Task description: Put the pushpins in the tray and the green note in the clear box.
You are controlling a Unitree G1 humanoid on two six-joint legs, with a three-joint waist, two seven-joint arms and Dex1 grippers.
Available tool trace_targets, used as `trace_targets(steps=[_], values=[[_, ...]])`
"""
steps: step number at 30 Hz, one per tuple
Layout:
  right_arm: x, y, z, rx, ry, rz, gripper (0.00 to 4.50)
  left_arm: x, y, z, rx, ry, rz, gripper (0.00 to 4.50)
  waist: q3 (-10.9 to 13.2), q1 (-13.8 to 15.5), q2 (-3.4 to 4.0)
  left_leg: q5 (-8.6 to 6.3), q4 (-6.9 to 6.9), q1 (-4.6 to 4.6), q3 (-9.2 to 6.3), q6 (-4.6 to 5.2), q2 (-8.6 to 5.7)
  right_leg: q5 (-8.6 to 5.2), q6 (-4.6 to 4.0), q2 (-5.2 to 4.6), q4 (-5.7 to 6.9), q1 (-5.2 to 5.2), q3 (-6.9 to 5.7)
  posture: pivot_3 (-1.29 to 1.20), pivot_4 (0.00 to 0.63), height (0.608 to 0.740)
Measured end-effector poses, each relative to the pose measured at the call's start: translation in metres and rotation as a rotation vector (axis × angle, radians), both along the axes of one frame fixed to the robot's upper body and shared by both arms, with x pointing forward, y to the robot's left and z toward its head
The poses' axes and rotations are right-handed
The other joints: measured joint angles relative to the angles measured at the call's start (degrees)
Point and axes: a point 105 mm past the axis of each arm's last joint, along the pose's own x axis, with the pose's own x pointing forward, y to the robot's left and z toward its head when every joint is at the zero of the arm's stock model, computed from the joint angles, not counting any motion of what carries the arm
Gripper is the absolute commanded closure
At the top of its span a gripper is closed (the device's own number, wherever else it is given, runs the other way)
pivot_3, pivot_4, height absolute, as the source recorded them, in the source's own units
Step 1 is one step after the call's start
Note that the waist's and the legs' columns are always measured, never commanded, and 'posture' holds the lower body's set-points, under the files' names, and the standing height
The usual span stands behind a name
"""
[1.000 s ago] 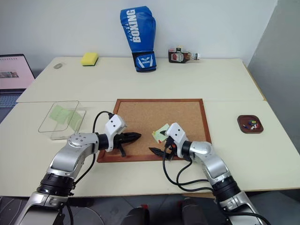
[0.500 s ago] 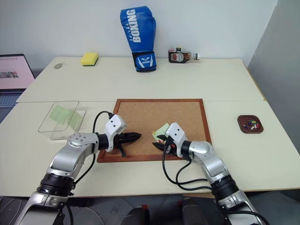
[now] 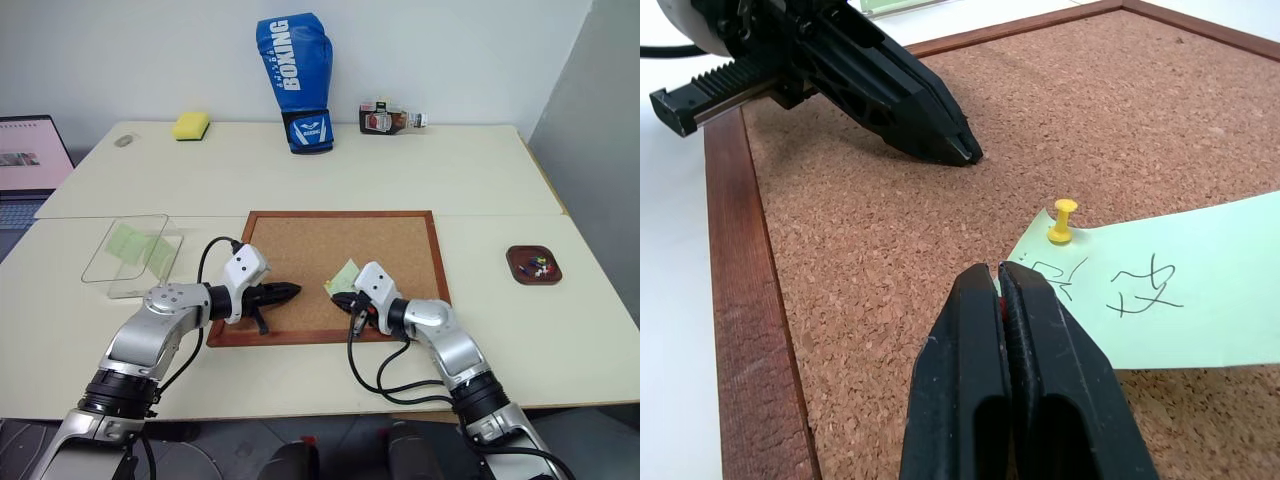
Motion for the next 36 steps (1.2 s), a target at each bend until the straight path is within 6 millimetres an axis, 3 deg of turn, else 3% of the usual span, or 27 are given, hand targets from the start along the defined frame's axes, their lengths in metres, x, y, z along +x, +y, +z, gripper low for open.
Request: trace_targets(steps=[3, 7, 17, 21, 24, 26, 27, 28, 29, 30, 34, 36], values=[[0.0, -0.002, 0.008, 0.039, 0.029, -0.014, 4.47, -0.001, 0.0, 0.0, 0.001, -0.002, -0.002, 4.5, 0.0, 0.0, 0.01, 0.0, 0.0, -0.11, 0.0, 0.0, 0.0, 0.0, 0.01, 0.0, 0.01, -0.11, 0.01, 0.0, 0.15, 0.74], [0.002, -0.004, 0.047, 0.122, -0.067, -0.021, 4.47, -0.001, 0.001, 0.0, 0.004, 0.0, -0.001, 4.5, 0.0, -0.1, 0.01, 0.0, -0.01, -0.08, -0.01, 0.0, 0.01, 0.0, 0.01, 0.01, 0.03, -0.11, -0.01, 0.0, 0.15, 0.74], [0.001, -0.005, 0.053, 0.133, -0.065, -0.036, 4.47, -0.002, 0.0, 0.0, 0.004, 0.003, -0.006, 4.5, 0.0, -0.1, 0.01, 0.0, -0.01, -0.09, 0.0, 0.0, 0.01, 0.0, 0.0, 0.01, 0.02, -0.12, 0.0, 0.0, 0.15, 0.74], [0.01, -0.019, 0.06, 0.137, -0.099, -0.13, 4.47, -0.002, 0.0, 0.0, 0.005, 0.003, -0.007, 4.5, 0.0, -0.1, 0.01, 0.0, 0.0, -0.1, 0.0, 0.0, 0.01, 0.0, 0.0, 0.0, 0.02, -0.12, 0.0, 0.0, 0.15, 0.74], [0.034, -0.059, 0.069, 0.12, -0.159, -0.367, 4.47, -0.002, -0.001, -0.001, 0.005, 0.003, -0.011, 4.5, 0.0, 0.1, 0.01, 0.0, 0.0, -0.11, 0.01, 0.0, -0.02, 0.0, 0.0, -0.02, 0.01, -0.12, 0.01, 0.0, 0.15, 0.74], [0.05, -0.107, 0.074, 0.076, -0.208, -0.583, 4.47, -0.002, -0.001, -0.001, 0.005, 0.004, -0.012, 4.5, 0.0, 0.1, 0.01, 0.0, -0.01, -0.1, 0.02, 0.0, -0.02, 0.0, 0.0, -0.02, 0.0, -0.11, 0.02, 0.0, 0.15, 0.74], [0.052, -0.113, 0.073, 0.061, -0.213, -0.608, 4.47, -0.002, -0.001, -0.001, 0.005, 0.004, -0.012, 4.5, 0.0, 0.1, 0.01, 0.0, -0.01, -0.1, 0.02, 0.0, -0.02, 0.0, 0.0, -0.02, 0.0, -0.11, 0.01, 0.0, 0.15, 0.74], [0.058, -0.142, 0.07, -0.009, -0.233, -0.717, 4.47, -0.002, -0.002, -0.001, 0.004, 0.003, -0.013, 4.5, 0.0, 0.1, 0.01, 0.0, -0.01, -0.11, 0.04, 0.0, -0.03, 0.0, 0.0, -0.03, 0.0, -0.12, 0.03, 0.0, 0.15, 0.74], [0.059, -0.152, 0.069, -0.035, -0.242, -0.75, 4.47, -0.002, -0.002, -0.001, 0.003, 0.003, -0.014, 4.5, 0.0, 0.1, 0.01, 0.0, -0.02, -0.11, 0.05, 0.0, -0.04, 0.0, 0.0, -0.03, -0.01, -0.12, 0.04, 0.0, 0.15, 0.74], [0.061, -0.184, 0.069, -0.102, -0.266, -0.85, 4.47, -0.002, -0.002, -0.001, 0.003, 0.002, -0.015, 4.5, 0.0, 0.1, 0.01, 0.0, -0.03, -0.11, 0.07, 0.0, -0.05, 0.0, -0.01, -0.03, -0.02, -0.11, 0.05, 0.0, 0.15, 0.74], [0.059, -0.232, 0.071, -0.218, -0.315, -0.972, 4.47, -0.002, -0.001, -0.002, 0.004, 0.006, -0.012, 4.5, 0.0, 0.0, 0.02, 0.0, -0.03, -0.06, 0.09, 0.01, -0.05, 0.0, 0.0, -0.03, -0.01, -0.09, 0.08, 0.0, 0.15, 0.74], [0.058, -0.245, 0.069, -0.272, -0.334, -0.999, 4.47, -0.001, -0.001, -0.002, 0.003, 0.007, -0.011, 4.5, 0.0, 0.0, 0.02, 0.0, -0.01, 0.02, 0.09, 0.01, -0.06, -0.03, -0.04, -0.03, -0.01, 0.01, 0.1, 0.0, 0.15, 0.74]])
